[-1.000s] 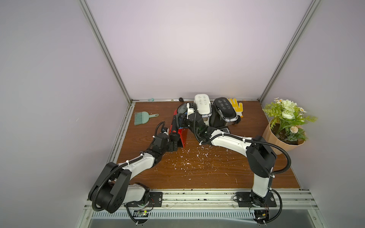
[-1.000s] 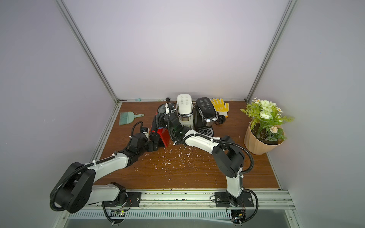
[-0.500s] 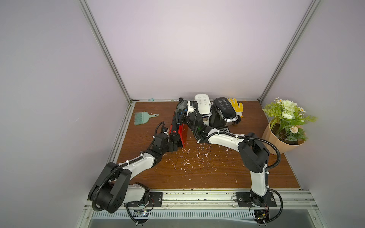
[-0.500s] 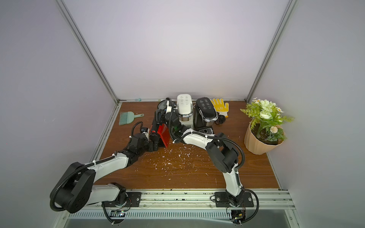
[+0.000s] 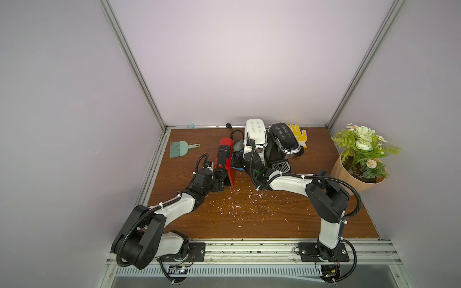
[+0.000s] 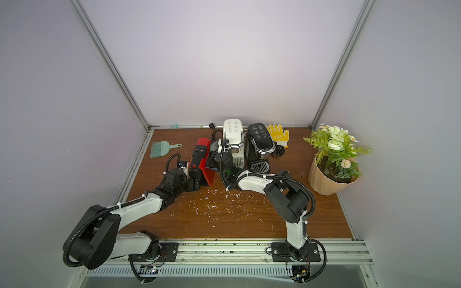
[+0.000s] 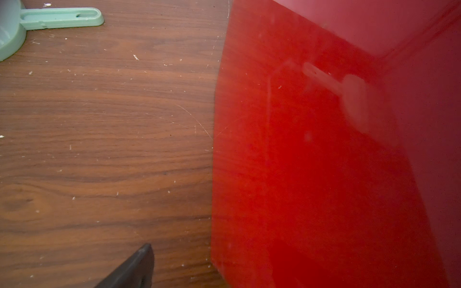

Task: Wipe the surface of a coffee machine
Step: Wipe the dirt from the surface of the coffee machine.

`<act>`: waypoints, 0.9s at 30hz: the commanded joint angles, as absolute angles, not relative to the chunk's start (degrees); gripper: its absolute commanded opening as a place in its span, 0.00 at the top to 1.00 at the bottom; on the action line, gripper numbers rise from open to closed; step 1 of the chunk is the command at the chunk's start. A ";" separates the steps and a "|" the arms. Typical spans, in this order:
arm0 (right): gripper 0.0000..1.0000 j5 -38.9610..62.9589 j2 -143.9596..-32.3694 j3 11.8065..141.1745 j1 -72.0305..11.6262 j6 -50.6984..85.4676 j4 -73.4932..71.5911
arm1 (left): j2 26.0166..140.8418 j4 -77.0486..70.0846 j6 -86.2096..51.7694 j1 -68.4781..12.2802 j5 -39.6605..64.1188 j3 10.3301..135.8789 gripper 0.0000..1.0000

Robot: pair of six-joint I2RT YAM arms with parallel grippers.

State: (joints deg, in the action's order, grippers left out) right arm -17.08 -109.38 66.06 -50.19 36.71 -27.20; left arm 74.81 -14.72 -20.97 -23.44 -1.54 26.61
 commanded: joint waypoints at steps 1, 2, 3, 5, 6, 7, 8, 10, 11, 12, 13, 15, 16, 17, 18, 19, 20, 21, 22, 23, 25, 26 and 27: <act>0.81 -8.96 -110.79 64.18 -55.05 38.36 -22.59 | 74.30 -18.37 -20.61 -24.17 1.82 27.68 0.01; 0.81 -8.62 -110.59 63.56 -55.56 38.61 -23.16 | 74.28 -18.37 -20.67 -24.16 1.93 27.68 0.01; 0.81 -8.12 -110.24 63.05 -56.18 38.82 -23.63 | 74.14 -18.41 -20.70 -24.17 2.05 27.57 0.01; 0.81 -7.09 -109.67 62.61 -57.05 39.07 -23.26 | 73.78 -18.54 -20.66 -24.17 1.85 27.24 0.01; 0.81 -6.52 -109.03 62.24 -57.53 39.17 -23.20 | 73.58 -18.54 -20.73 -24.17 1.79 27.17 0.01; 0.81 -6.57 -108.06 61.45 -58.11 39.19 -23.20 | 73.49 -18.54 -20.70 -24.10 1.76 27.16 0.01; 0.81 -6.86 -107.00 60.75 -58.67 39.26 -23.20 | 73.47 -18.62 -20.73 -24.17 1.92 27.14 0.01; 0.81 -6.97 -104.38 59.16 -59.54 39.78 -23.20 | 73.23 -18.68 -20.77 -24.31 2.13 26.96 0.01; 0.81 -6.75 -103.17 58.61 -59.92 40.05 -23.23 | 73.11 -18.85 -20.76 -24.43 2.16 26.76 0.01; 0.81 -6.20 -101.99 58.16 -60.30 40.60 -23.12 | 73.12 -19.02 -21.03 -24.56 2.16 26.66 0.01; 0.81 -5.45 -100.97 57.89 -60.69 41.13 -23.12 | 73.08 -19.22 -21.33 -24.65 2.17 26.59 0.01; 0.81 -4.07 -99.11 57.37 -61.69 41.99 -23.78 | 73.27 -19.56 -21.68 -24.90 2.49 26.70 0.01; 0.81 -3.88 -98.24 57.23 -62.22 42.25 -23.99 | 73.31 -19.51 -21.72 -25.26 2.55 26.82 0.01; 0.81 -3.62 -97.42 57.20 -62.76 42.33 -23.95 | 73.37 -19.49 -21.72 -25.67 2.40 26.88 0.01; 0.81 -3.35 -96.60 57.23 -63.09 42.44 -23.59 | 73.39 -19.42 -21.87 -26.28 2.04 26.90 0.01; 0.81 -3.21 -95.76 57.22 -63.32 42.43 -23.11 | 73.37 -19.39 -21.97 -26.81 1.62 26.87 0.01; 0.81 -3.29 -94.75 57.12 -63.53 42.22 -22.62 | 73.39 -19.39 -22.27 -27.26 1.29 26.88 0.01; 0.81 -3.70 -93.67 56.64 -63.70 41.93 -22.35 | 73.53 -19.55 -22.54 -27.65 0.94 26.81 0.01; 0.81 -4.00 -92.66 56.11 -63.72 41.78 -22.16 | 73.56 -19.66 -22.95 -27.98 0.56 26.71 0.01; 0.81 -4.78 -91.56 55.23 -63.72 41.67 -22.17 | 73.69 -19.69 -23.35 -28.26 0.36 26.65 0.01; 0.81 -6.54 -89.28 54.19 -63.64 41.51 -21.26 | 73.71 -19.61 -23.86 -28.79 -0.04 26.63 0.01; 0.81 -7.34 -88.19 53.86 -63.63 41.13 -20.62 | 73.52 -19.45 -24.30 -29.12 -0.30 26.63 0.01; 0.81 -8.28 -86.90 53.39 -63.63 40.58 -20.40 | 73.30 -19.25 -24.59 -29.37 -0.45 26.64 0.01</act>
